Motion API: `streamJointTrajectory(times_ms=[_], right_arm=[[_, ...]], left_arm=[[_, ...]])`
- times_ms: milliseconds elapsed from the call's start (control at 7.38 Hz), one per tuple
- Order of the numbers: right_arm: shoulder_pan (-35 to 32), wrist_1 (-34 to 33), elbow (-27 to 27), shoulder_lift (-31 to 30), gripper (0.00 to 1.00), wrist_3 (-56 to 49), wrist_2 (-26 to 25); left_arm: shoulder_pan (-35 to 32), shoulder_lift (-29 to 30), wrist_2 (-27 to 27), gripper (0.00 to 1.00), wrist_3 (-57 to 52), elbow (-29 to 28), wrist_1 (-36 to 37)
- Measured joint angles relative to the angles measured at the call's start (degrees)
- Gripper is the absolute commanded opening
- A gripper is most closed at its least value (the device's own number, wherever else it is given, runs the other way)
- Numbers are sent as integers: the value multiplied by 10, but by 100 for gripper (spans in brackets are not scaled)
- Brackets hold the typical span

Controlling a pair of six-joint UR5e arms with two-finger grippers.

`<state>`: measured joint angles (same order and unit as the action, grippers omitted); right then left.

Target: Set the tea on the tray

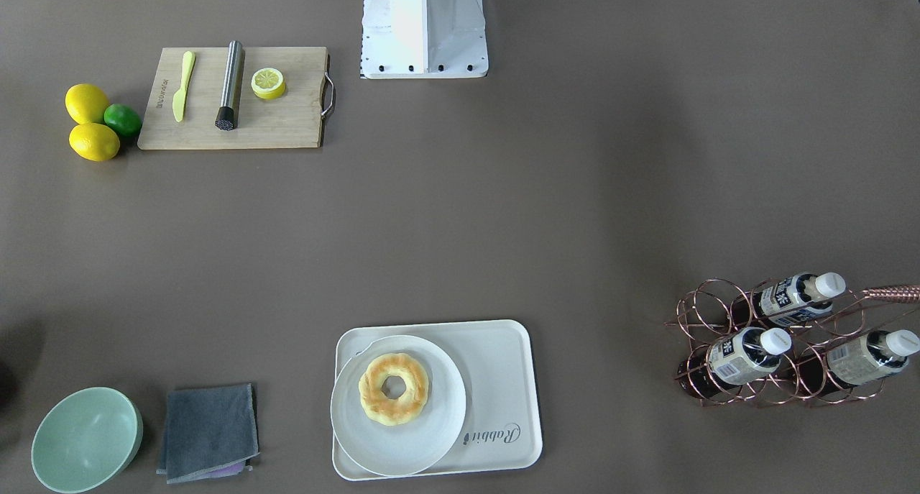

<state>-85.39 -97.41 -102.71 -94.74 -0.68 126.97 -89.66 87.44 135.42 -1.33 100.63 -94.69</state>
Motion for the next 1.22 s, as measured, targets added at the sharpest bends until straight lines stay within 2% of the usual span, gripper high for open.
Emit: streamJointTrajectory(times_ms=[271, 542, 677, 948, 1219], right_arm=[[0, 27, -11, 13, 100, 3, 1], [4, 110, -13, 38, 100, 8, -4], [16, 129, -15, 57, 99, 23, -6], [89, 140, -15, 96, 100, 44, -31], [161, 181, -19, 127, 100, 126, -47]], left_arm=[[0, 1, -1, 98, 3, -24, -74], [0, 8, -1, 98, 5, -26, -133], [1, 11, -1, 98, 8, -25, -156], [44, 42, -4, 99, 55, -28, -196], [102, 69, -40, 99, 192, -25, -263]])
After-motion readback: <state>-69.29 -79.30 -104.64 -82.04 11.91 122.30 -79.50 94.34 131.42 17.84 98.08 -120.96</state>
